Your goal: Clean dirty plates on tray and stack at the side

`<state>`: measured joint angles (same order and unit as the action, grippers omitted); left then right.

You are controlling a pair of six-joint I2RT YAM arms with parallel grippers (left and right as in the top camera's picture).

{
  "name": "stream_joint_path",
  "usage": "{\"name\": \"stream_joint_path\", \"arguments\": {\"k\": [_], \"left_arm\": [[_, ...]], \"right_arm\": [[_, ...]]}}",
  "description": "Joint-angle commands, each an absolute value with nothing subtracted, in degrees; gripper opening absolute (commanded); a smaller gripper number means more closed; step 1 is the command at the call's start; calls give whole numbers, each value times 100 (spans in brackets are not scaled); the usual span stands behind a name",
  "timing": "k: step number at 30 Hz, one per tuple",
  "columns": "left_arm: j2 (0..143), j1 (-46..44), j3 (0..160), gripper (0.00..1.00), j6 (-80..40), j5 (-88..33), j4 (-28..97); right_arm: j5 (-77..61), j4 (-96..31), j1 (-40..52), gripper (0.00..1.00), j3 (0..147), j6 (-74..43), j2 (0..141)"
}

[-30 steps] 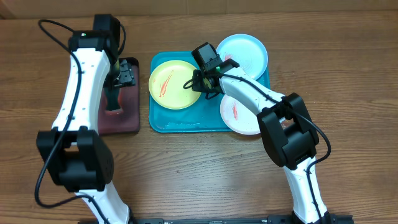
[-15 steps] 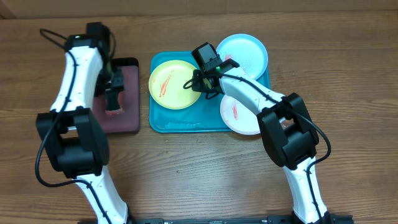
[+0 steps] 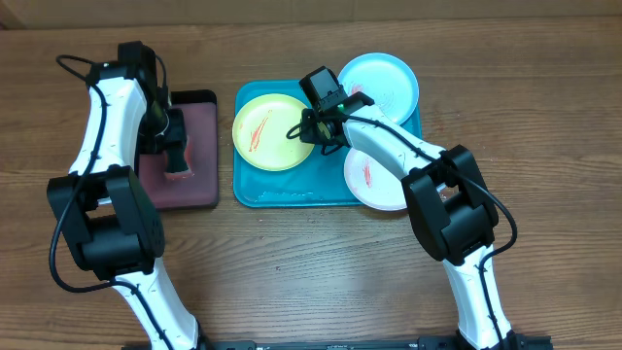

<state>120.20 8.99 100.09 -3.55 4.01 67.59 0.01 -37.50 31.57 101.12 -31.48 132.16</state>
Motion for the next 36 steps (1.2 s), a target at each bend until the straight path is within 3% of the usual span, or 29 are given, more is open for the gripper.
{"name": "stream_joint_path", "arguments": {"k": [1, 12, 28, 29, 32, 36], "left_arm": [[12151, 899, 9631, 35, -128, 290, 6539], [12151, 902, 9026, 29, -128, 344, 5561], [12151, 899, 8890, 27, -126, 379, 5129], [12151, 899, 8836, 25, -126, 377, 5054], [12151, 897, 8611, 4, -126, 340, 4827], [12136, 897, 8606, 4, -220, 314, 4923]], "right_arm": [[38, -3802, 3186, 4, 9929, -3153, 13279], [40, -3802, 3186, 4, 9929, -3148, 13281], [43, -3791, 3186, 4, 9929, -3129, 13281], [43, -3793, 3186, 4, 9929, -3129, 13281], [34, -3811, 3186, 4, 9929, -3133, 13279], [-38, -3885, 3186, 4, 9929, -3135, 13279]]}}
